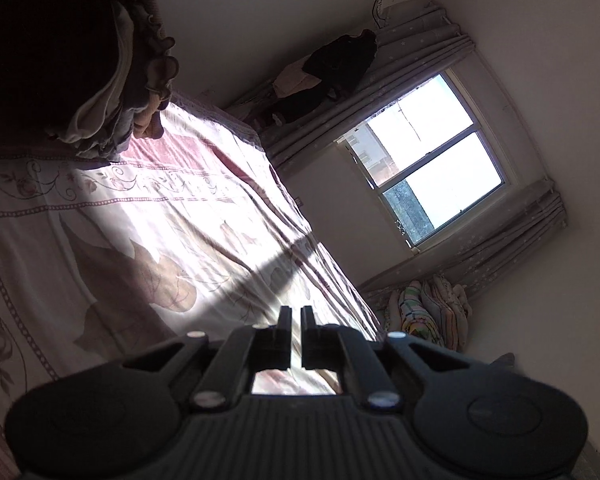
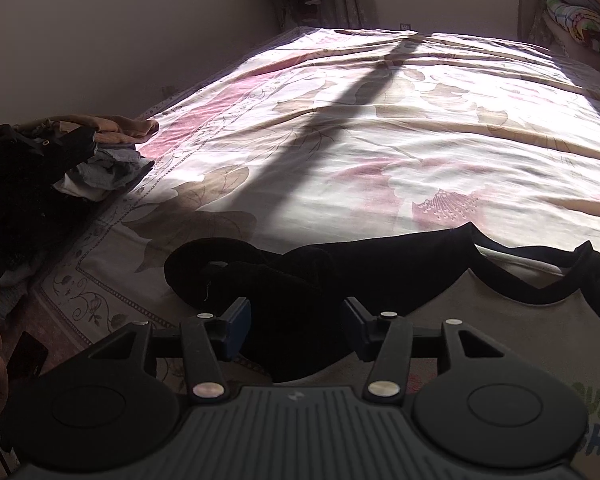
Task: Fold clothes
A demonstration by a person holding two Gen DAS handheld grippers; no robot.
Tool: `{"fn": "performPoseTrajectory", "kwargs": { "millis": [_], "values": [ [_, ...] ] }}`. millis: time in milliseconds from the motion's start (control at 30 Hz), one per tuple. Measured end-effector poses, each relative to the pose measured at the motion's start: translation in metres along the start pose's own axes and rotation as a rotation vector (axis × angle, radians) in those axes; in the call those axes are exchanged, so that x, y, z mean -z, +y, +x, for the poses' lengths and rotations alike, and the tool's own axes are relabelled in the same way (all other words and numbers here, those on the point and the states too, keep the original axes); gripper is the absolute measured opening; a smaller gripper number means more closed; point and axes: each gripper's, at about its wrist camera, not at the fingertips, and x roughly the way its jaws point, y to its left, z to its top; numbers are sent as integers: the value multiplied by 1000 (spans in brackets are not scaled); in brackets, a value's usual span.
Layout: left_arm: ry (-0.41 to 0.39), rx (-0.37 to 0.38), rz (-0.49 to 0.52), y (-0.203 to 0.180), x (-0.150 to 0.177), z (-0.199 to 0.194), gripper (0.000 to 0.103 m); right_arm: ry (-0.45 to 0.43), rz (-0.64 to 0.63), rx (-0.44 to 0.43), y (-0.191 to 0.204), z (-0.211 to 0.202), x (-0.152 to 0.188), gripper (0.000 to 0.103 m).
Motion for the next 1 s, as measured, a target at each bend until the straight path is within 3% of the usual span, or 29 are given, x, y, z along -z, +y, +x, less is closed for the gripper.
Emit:
{"fn": "performPoseTrajectory", "kwargs": {
  "millis": [67,267,333,467,600,633,667,767,1000],
  "values": [
    [40,-94,-19,8,-1,6,28,0,11,-25,3,5,-5,54],
    [172,-334,-111,39,6,20,40,29,96,-161,11,31,-31,54],
    [188,-365,-130,44,8,23,42,62,179,-235,10,47,-42,54],
    [205,-402,-162,52,10,25,45,141,307,-277,18,85,-49,54],
    [199,-416,-150,51,10,24,45,186,364,-215,22,113,-48,54],
    [200,-419,-157,52,10,23,45,182,370,-201,23,118,-48,51],
    [198,-423,-163,52,9,23,45,173,366,-189,24,121,-48,42],
    [189,-438,-179,55,6,20,46,115,266,-169,36,119,-53,12],
    [145,-441,-208,58,-3,9,46,-129,-121,-274,80,65,-62,10]
  ]
}}
